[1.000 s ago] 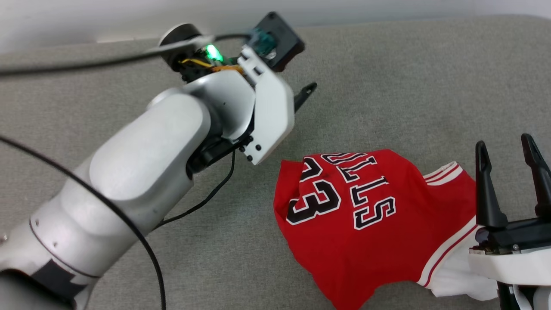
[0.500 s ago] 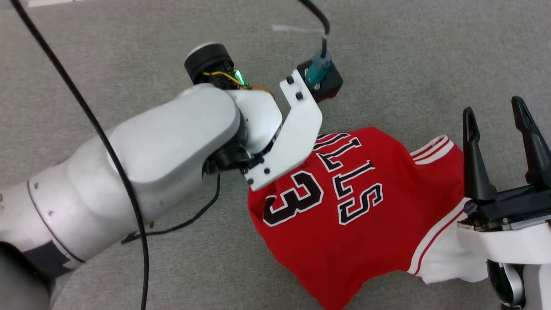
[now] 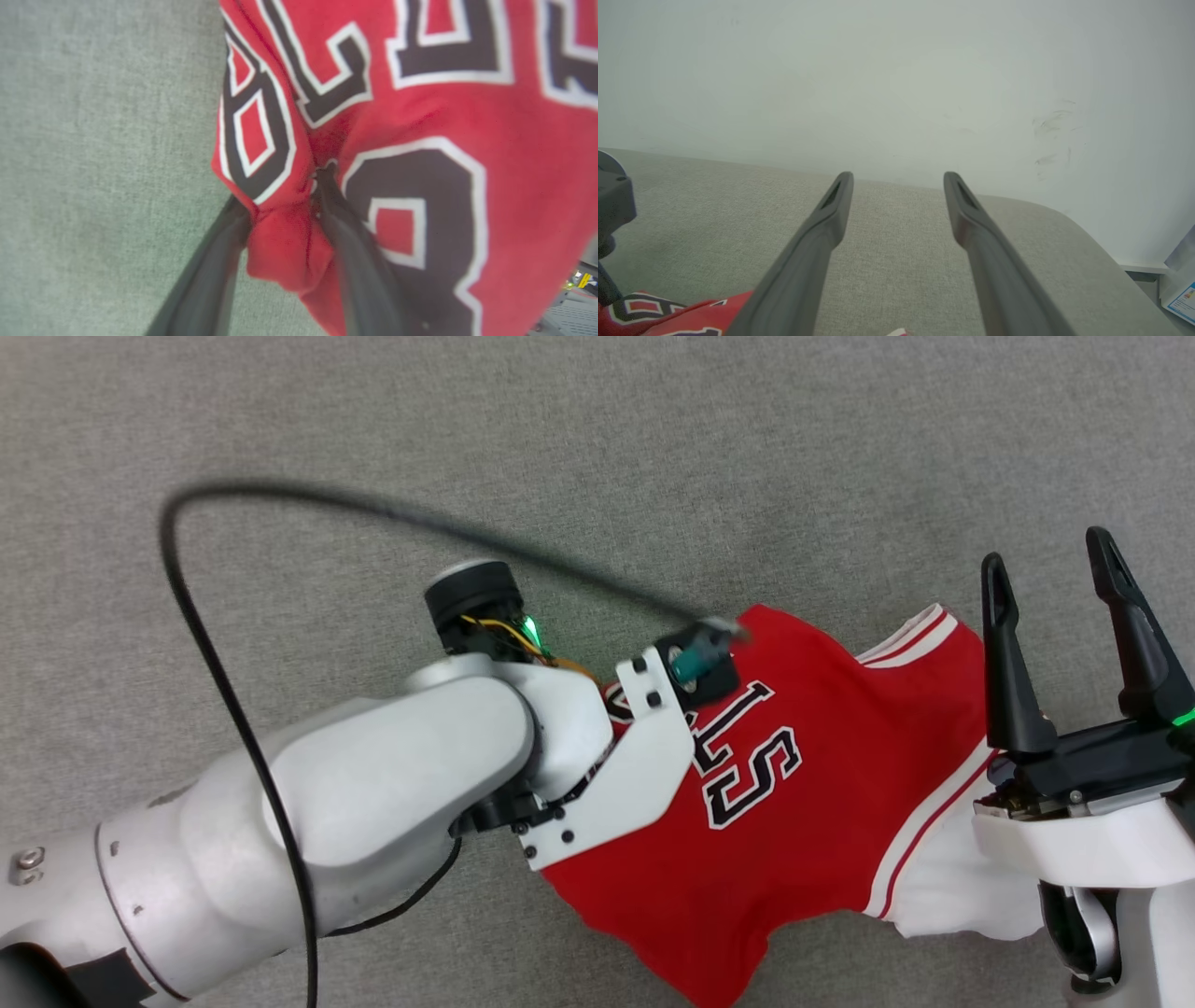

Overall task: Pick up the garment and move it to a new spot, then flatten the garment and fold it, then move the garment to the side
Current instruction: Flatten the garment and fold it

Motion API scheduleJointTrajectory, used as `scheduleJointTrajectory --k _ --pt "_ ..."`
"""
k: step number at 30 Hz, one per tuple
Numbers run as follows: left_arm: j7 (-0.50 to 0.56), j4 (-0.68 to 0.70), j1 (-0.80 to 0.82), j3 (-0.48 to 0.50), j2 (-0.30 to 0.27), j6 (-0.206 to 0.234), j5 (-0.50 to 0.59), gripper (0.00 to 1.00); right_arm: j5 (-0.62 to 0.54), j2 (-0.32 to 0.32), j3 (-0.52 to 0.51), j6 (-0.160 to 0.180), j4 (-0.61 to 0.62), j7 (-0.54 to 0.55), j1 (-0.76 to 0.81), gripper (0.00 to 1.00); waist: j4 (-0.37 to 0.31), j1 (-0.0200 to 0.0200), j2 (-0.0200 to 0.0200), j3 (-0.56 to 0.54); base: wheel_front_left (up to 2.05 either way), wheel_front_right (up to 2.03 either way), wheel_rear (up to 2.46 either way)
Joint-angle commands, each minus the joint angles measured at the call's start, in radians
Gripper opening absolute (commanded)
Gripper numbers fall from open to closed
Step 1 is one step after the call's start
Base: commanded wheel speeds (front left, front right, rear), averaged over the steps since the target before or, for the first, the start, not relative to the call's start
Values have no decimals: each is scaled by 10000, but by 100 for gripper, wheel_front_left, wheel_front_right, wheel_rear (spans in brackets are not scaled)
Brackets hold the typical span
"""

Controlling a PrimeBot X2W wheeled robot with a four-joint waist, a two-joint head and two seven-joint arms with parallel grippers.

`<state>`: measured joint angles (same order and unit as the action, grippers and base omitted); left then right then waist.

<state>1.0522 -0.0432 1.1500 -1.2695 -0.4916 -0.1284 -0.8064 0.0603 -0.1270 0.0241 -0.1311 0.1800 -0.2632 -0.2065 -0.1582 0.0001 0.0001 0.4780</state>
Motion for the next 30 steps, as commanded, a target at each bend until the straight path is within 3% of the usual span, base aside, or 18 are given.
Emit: scheduleJointTrajectory --k 1,3,7,14,18,19,22,26,30 --pt "-659 -140 -135 -121 -56 10 204 0 -88 -22 27 7 -73 -22 -55 100 123 -1 -1 -234 0 0 0" --pt "-1054 -184 -18 -111 -69 8 193 0 -92 -32 29 8 -88 -22 -7 100 174 -1 -1 -359 0 0 0" --pt "-3063 -453 332 -105 -160 8 160 0 -117 -60 -107 8 -181 -22 388 100 525 -1 -1 -1025 0 0 0" --pt "-5593 -1084 119 115 -1275 8 -208 0 -87 -96 -377 7 -205 -22 1071 100 1382 -1 -1 -2011 0 0 0" --pt "-6210 -1303 -354 368 -2269 233 -310 0 -88 -113 -380 8 -244 -22 1323 100 1787 -1 -1 -2289 0 0 0" --pt "-6442 -1309 -658 437 -2765 480 -309 0 -112 -95 -414 7 -263 -22 1426 100 1965 -1 -1 -2359 0 0 0" --pt "-6600 -1276 -1254 396 -3448 831 -368 0 -115 -86 -411 7 -341 -22 1526 100 2149 -1 -1 -2405 0 0 0" --pt "-6585 -1121 -2280 290 -3993 1194 -800 0 -133 -119 -386 8 -454 -22 1611 100 2238 -1 -1 -2391 0 0 0" --pt "-6336 -1061 -3427 146 -4112 1335 -1423 0 -185 -141 -383 8 -621 -22 1629 100 2196 -1 -1 -2316 0 0 0"
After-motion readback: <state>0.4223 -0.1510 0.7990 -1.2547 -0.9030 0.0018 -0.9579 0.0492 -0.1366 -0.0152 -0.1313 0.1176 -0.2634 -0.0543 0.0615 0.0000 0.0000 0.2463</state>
